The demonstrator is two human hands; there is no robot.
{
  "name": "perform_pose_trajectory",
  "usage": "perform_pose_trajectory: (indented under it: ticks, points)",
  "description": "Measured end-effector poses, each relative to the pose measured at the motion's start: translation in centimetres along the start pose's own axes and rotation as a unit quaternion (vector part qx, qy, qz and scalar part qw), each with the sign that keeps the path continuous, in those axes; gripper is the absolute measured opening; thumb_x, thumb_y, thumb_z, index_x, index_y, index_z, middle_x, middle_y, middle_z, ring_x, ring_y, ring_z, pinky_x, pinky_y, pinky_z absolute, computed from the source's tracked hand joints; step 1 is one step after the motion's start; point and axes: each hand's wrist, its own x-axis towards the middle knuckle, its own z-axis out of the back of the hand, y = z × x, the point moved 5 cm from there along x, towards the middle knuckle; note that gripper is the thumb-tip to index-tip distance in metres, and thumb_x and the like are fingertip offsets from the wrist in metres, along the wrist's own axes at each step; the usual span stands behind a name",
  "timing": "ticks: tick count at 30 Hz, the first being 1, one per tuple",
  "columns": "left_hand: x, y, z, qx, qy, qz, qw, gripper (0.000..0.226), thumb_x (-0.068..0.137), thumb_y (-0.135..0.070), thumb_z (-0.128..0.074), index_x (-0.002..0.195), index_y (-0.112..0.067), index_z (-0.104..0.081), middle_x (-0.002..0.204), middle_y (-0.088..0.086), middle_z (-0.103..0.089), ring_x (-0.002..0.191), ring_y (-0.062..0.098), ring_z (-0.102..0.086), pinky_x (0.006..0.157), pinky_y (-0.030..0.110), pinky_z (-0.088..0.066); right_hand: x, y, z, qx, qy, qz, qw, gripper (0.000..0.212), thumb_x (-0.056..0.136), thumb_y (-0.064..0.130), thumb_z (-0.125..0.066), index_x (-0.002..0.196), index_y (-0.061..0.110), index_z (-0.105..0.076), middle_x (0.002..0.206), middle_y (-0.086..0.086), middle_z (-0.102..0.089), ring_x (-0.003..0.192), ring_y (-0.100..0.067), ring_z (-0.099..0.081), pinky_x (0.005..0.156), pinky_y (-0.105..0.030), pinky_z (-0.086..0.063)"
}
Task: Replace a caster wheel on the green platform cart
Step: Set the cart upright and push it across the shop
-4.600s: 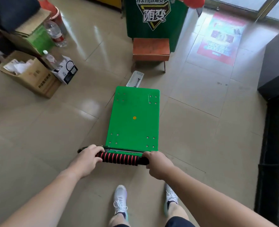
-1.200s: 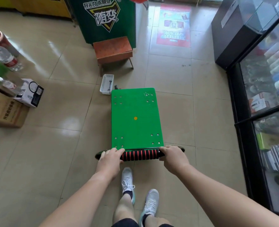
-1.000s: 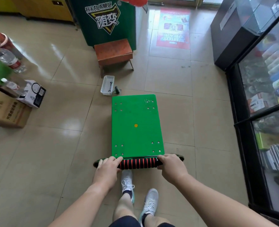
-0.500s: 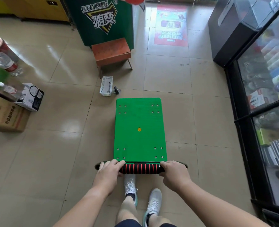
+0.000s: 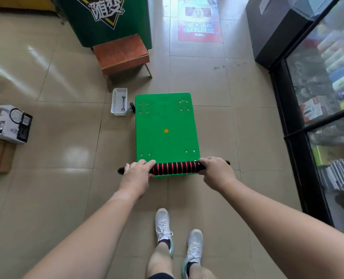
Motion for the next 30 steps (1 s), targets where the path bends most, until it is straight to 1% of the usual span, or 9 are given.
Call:
perform_pose_trajectory:
  ticks: [4, 7, 12, 14, 21, 23, 25, 27, 30]
  points:
    - [3.1, 0.2, 2.0, -0.005, -0.008, -0.004, 1.0, 0.039, 0.106, -0.021, -0.053, 0.144, -0.029, -0.048, 0.123, 0.004, -0.058, 0.118, 0.03, -0.05, 0.118, 0.053, -0.029, 3.2, 0.2, 1.3, 0.006, -0.013, -0.005, 1.0, 0.024, 0.095, 0.021, -0.062, 0.119, 0.022, -0.064, 0.108, -0.002, -0.066, 0.102, -0.025, -0.058, 0.082, -0.035, -0.048]
    - [5.2, 0.3, 3.3, -0.012, -0.025, 0.0, 1.0, 0.039, 0.105, -0.022, -0.055, 0.143, -0.027, -0.049, 0.124, 0.006, -0.058, 0.119, 0.031, -0.05, 0.12, 0.053, -0.026, 5.5, 0.4, 2.3, 0.017, -0.025, -0.009, 1.0, 0.024, 0.095, 0.018, -0.062, 0.118, 0.021, -0.065, 0.105, -0.003, -0.065, 0.102, -0.026, -0.059, 0.08, -0.035, -0.048]
    - [7.8, 0.3, 5.1, -0.005, -0.022, 0.0, 1.0, 0.043, 0.105, -0.022, -0.057, 0.147, -0.025, -0.047, 0.127, 0.008, -0.057, 0.123, 0.033, -0.05, 0.119, 0.051, -0.028, 8.3, 0.4, 3.6, 0.021, -0.012, -0.027, 0.999, 0.021, 0.096, 0.024, -0.063, 0.116, 0.021, -0.066, 0.107, -0.005, -0.064, 0.102, -0.028, -0.059, 0.073, -0.032, -0.043]
    - [7.9, 0.3, 5.1, -0.007, -0.022, 0.001, 1.0, 0.043, 0.105, -0.022, -0.058, 0.147, -0.025, -0.048, 0.127, 0.008, -0.058, 0.123, 0.033, -0.05, 0.119, 0.051, -0.028, 8.4, 0.4, 3.7, 0.02, -0.011, -0.028, 0.999, 0.02, 0.096, 0.025, -0.063, 0.115, 0.021, -0.066, 0.107, -0.005, -0.064, 0.102, -0.028, -0.059, 0.072, -0.032, -0.041]
    - [4.9, 0.1, 3.3, -0.01, -0.021, 0.005, 1.0, 0.039, 0.104, -0.022, -0.057, 0.143, -0.026, -0.05, 0.123, 0.006, -0.058, 0.119, 0.031, -0.05, 0.117, 0.046, -0.029, 5.3, 0.4, 2.4, 0.015, -0.003, -0.021, 1.0, 0.019, 0.096, 0.023, -0.063, 0.114, 0.019, -0.065, 0.107, -0.006, -0.065, 0.101, -0.027, -0.059, 0.079, -0.034, -0.046]
    - [3.1, -0.1, 2.4, -0.009, -0.018, 0.008, 1.0, 0.04, 0.105, -0.023, -0.056, 0.144, -0.026, -0.05, 0.125, 0.006, -0.058, 0.121, 0.03, -0.05, 0.116, 0.045, -0.029, 3.4, 0.2, 1.7, 0.015, 0.001, -0.016, 1.0, 0.022, 0.096, 0.023, -0.064, 0.117, 0.02, -0.064, 0.11, -0.005, -0.066, 0.102, -0.026, -0.059, 0.08, -0.034, -0.045]
    - [1.1, -0.3, 1.2, -0.009, -0.012, 0.012, 1.0, 0.041, 0.105, -0.023, -0.056, 0.145, -0.026, -0.049, 0.127, 0.005, -0.058, 0.123, 0.03, -0.049, 0.117, 0.043, -0.028, 1.3, 0.0, 0.7, 0.023, 0.001, -0.011, 1.0, 0.025, 0.096, 0.025, -0.065, 0.12, 0.021, -0.064, 0.112, -0.004, -0.067, 0.104, -0.025, -0.06, 0.085, -0.035, -0.048]
    - [-1.0, -0.4, -0.3, -0.008, -0.006, 0.016, 1.0, 0.043, 0.104, -0.024, -0.057, 0.146, -0.027, -0.048, 0.13, 0.004, -0.058, 0.126, 0.028, -0.049, 0.118, 0.043, -0.027, -0.9, -0.3, -0.5, 0.023, 0.006, -0.003, 1.0, 0.024, 0.096, 0.027, -0.065, 0.118, 0.02, -0.066, 0.113, -0.003, -0.068, 0.105, -0.025, -0.06, 0.088, -0.036, -0.048]
    - [-4.2, -0.5, -2.8, -0.007, -0.002, 0.019, 1.0, 0.044, 0.103, -0.024, -0.059, 0.146, -0.028, -0.049, 0.132, 0.001, -0.058, 0.128, 0.026, -0.049, 0.119, 0.043, -0.026, -4.3, -0.8, -2.3, 0.021, 0.019, 0.008, 1.0, 0.025, 0.094, 0.029, -0.065, 0.118, 0.021, -0.066, 0.115, -0.003, -0.069, 0.108, -0.026, -0.06, 0.088, -0.035, -0.047]
